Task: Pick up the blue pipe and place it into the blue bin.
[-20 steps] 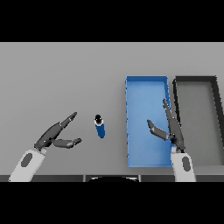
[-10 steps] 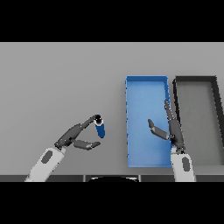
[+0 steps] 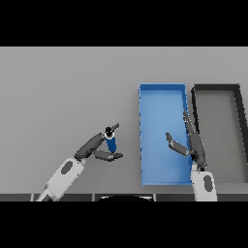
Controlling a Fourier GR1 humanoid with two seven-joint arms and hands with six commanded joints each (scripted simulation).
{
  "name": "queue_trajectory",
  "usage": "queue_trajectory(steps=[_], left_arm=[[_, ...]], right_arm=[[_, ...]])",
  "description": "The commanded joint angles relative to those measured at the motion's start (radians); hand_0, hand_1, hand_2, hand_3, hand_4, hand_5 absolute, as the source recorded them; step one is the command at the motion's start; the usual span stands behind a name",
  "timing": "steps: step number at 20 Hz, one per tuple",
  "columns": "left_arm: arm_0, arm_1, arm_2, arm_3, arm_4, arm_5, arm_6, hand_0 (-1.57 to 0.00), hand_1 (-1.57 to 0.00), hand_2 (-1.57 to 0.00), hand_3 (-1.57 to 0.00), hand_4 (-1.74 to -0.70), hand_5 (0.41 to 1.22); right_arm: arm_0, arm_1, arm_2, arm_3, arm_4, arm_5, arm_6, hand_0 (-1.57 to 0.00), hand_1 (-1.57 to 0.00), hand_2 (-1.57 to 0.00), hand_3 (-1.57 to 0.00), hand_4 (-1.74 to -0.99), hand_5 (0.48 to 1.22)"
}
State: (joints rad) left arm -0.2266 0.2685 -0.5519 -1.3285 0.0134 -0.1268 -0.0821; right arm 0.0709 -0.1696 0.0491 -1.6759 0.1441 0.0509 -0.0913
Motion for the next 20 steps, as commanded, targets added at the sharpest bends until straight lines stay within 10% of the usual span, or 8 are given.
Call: queue_trajectory(steps=[1,6,9,12,20], left_arm=[[0.001,-0.019,-0.003,0.019,0.006,-0.005,-0.01,0.0,0.0,0.0,0.0,-1.08,0.428],[-0.004,-0.081,0.021,0.036,0.07,-0.015,-0.054,-0.01,-0.16,-0.31,-0.28,-1.24,0.613],[0.002,-0.112,0.032,0.055,0.089,-0.004,-0.064,-0.6,-0.75,-0.87,-0.91,-1.44,0.91],[0.005,-0.12,0.019,0.05,0.079,-0.007,-0.071,-1.07,-1.15,-1.21,-1.19,-1.58,1.062],[0.002,-0.159,0.026,-0.031,0.026,0.037,-0.124,-1.49,-1.5,-1.51,-1.51,-1.47,1.194]], right_arm=[[0.003,0.007,0.007,-0.001,0.011,-0.007,-0.001,0.0,0.0,0.0,0.0,-1.207,0.646],[0.002,0.0,0.0,0.008,0.005,-0.002,-0.009,0.0,0.0,0.0,0.0,-1.217,0.655],[0.002,-0.001,0.005,0.006,0.014,-0.003,-0.009,0.0,0.0,0.0,0.0,-1.219,0.657],[-0.007,0.008,0.003,0.026,0.003,0.002,-0.014,0.0,0.0,0.0,0.0,-1.233,0.66],[-0.013,0.008,-0.006,0.027,-0.017,0.011,-0.01,0.0,0.0,0.0,0.0,-1.225,0.63]])
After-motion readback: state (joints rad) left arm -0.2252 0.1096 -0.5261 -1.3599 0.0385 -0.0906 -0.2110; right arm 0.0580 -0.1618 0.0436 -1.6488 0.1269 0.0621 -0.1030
